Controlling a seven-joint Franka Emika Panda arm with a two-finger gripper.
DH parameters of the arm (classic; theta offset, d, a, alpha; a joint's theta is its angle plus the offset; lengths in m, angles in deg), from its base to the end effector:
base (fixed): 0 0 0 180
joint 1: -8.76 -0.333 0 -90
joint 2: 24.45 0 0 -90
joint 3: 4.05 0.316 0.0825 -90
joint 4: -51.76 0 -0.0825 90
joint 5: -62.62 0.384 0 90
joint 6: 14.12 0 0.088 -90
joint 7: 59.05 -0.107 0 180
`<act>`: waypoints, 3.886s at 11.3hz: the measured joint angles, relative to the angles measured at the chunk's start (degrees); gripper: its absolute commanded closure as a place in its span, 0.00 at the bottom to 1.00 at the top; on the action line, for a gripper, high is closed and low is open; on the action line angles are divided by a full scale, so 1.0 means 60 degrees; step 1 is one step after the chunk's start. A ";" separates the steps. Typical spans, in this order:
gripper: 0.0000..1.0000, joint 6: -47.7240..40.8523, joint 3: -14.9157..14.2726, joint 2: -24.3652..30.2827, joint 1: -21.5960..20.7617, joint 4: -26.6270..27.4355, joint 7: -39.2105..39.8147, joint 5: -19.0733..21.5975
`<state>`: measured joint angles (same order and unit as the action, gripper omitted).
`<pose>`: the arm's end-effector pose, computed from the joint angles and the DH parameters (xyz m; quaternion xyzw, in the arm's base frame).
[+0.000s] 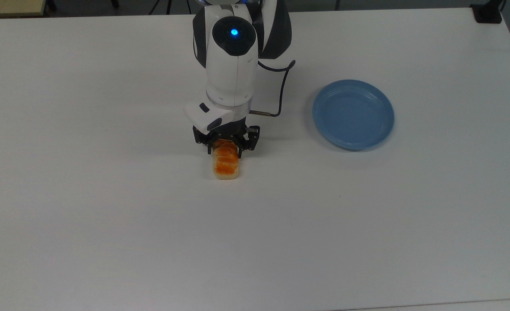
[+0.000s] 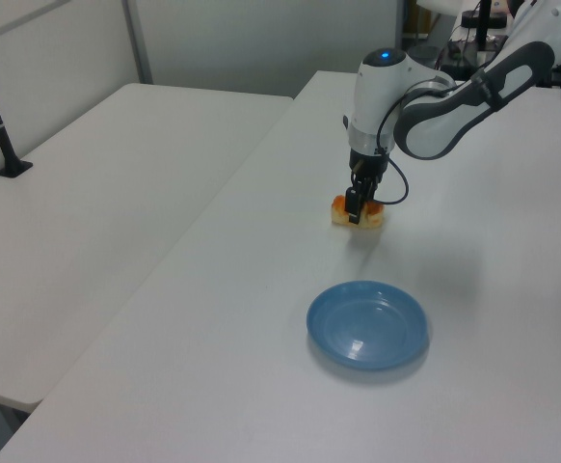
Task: Put the bread on a plate
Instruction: 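Close the gripper on the bread roll and lift it, then carry the held bread roll over the blue plate and lower it, then open the gripper to release the bread roll onto the plate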
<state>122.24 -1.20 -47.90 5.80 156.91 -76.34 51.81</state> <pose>0.6518 0.0619 0.3212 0.9951 -0.0388 0.0787 0.0449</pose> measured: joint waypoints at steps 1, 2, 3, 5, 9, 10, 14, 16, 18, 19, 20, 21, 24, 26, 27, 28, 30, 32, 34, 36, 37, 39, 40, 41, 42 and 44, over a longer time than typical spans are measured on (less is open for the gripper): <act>0.47 0.0000 -0.0003 0.0067 0.0004 -0.0081 -0.0018 0.0000; 0.48 0.0000 -0.0004 0.0164 0.0007 -0.0151 -0.0020 0.0000; 0.48 -0.0001 -0.0005 0.0255 0.0008 -0.0162 -0.0021 0.0000; 0.48 -0.0278 -0.0005 0.0464 0.0021 -0.0176 -0.0021 0.0000; 0.51 -0.2394 0.0141 0.1809 0.0012 -0.0241 0.0172 0.0000; 0.51 -0.2895 0.0380 0.2184 0.0032 -0.0240 0.0173 0.0000; 0.51 -0.4866 0.1587 0.3227 0.0217 -0.0305 0.0219 0.0002; 0.51 -0.5210 0.2244 0.3312 0.0227 -0.0525 -0.0070 0.0266; 0.51 -0.5251 0.2988 0.3295 0.0224 -0.0549 -0.0820 0.0322; 0.51 -0.5252 0.3334 0.3261 0.0216 -0.0541 -0.1261 0.0328; 0.51 -0.5252 0.3632 0.3227 0.0197 -0.0529 -0.1664 0.0333; 0.51 -0.5252 0.3883 0.3169 0.0135 -0.0520 -0.2057 0.0386; 0.51 -0.4612 0.4084 0.2592 -0.0607 -0.0512 -0.3414 0.0407; 0.52 -0.4048 0.4083 0.1990 -0.1079 -0.0512 -0.3989 0.0307; 0.52 -0.3797 0.4082 0.1705 -0.1216 -0.0548 -0.4335 0.0110; 0.52 -0.3669 0.4079 0.1449 -0.1269 -0.0672 -0.4678 -0.0196; 0.52 -0.3639 0.4057 0.0800 -0.1276 -0.1092 -0.5200 -0.0895; 0.54 -0.3543 0.4049 0.0255 -0.1304 -0.1352 -0.5379 -0.1246; 0.53 -0.3402 0.4050 -0.0056 -0.1411 -0.1390 -0.5588 -0.1327; 0.54 -0.3397 0.4050 -0.0335 -0.1524 -0.1409 -0.5921 -0.1625; 0.53 -0.3387 0.4050 -0.0471 -0.1574 -0.1442 -0.6145 -0.1850; 0.28 -0.3150 0.4051 -0.0667 -0.1633 -0.1494 -0.6345 -0.2028; 0.20 -0.3095 0.4052 -0.0703 -0.1676 -0.1499 -0.6365 -0.2031; 0.19 -0.3093 0.4052 -0.0715 -0.1703 -0.1500 -0.6375 -0.2031; 0.18 -0.3093 0.4052 -0.0715 -0.1709 -0.1505 -0.6378 -0.2032; 0.12 -0.3093 0.4052 -0.0715 -0.1711 -0.1515 -0.6379 -0.2032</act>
<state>103.69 23.11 -52.19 -4.46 147.82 -114.61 39.62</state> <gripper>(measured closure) 0.181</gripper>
